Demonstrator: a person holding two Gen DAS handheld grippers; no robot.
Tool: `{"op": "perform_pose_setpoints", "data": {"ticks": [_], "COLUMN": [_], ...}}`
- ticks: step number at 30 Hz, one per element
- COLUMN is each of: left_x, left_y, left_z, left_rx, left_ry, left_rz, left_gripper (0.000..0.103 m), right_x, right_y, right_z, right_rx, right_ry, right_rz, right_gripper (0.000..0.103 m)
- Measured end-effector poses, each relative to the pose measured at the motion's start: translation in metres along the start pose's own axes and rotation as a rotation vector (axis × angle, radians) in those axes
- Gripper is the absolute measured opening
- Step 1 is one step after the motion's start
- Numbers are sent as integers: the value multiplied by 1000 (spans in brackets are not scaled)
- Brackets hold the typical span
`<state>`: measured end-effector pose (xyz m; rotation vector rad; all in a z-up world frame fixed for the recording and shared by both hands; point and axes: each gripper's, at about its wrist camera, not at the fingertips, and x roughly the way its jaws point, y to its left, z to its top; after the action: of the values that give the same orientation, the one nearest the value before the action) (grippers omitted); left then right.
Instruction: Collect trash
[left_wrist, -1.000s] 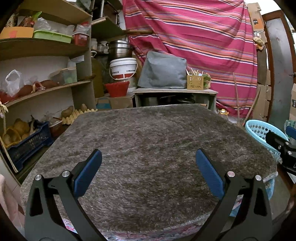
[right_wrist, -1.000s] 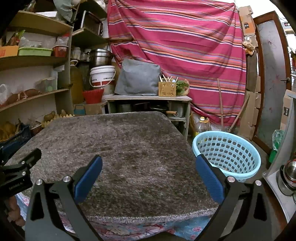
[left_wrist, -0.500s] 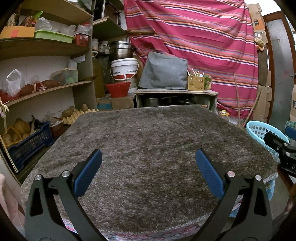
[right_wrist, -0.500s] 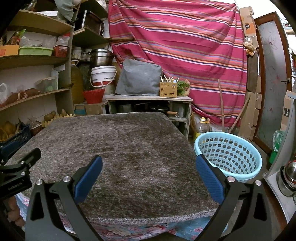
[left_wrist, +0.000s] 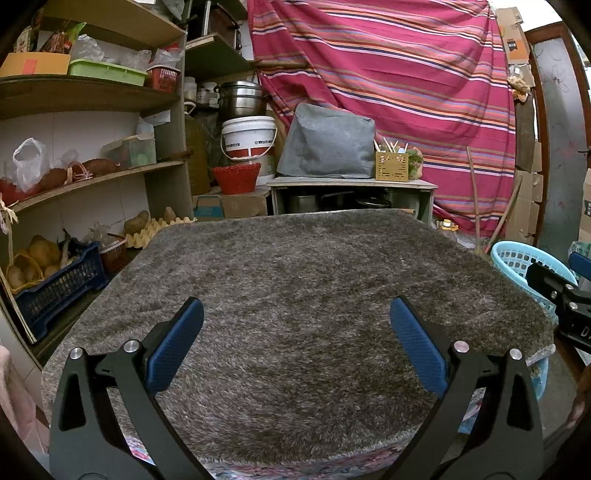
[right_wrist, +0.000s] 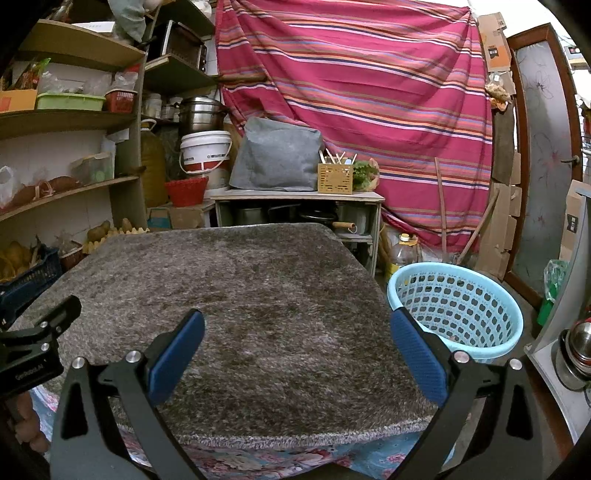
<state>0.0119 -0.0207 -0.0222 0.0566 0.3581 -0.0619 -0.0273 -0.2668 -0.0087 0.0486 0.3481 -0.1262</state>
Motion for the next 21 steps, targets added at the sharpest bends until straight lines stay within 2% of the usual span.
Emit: {"op": "perform_pose_setpoints", "data": {"ticks": [21], "left_x": [0], "left_y": [-2], "left_z": [1], "left_rx": [7], "left_ry": [-8], "left_rz": [5], "left_gripper": [98], "right_x": [1], "right_y": [2], "right_z": [1], "right_rx": [-3], "right_ry": [-3], "right_rz": [-2], "right_gripper": [99]}}
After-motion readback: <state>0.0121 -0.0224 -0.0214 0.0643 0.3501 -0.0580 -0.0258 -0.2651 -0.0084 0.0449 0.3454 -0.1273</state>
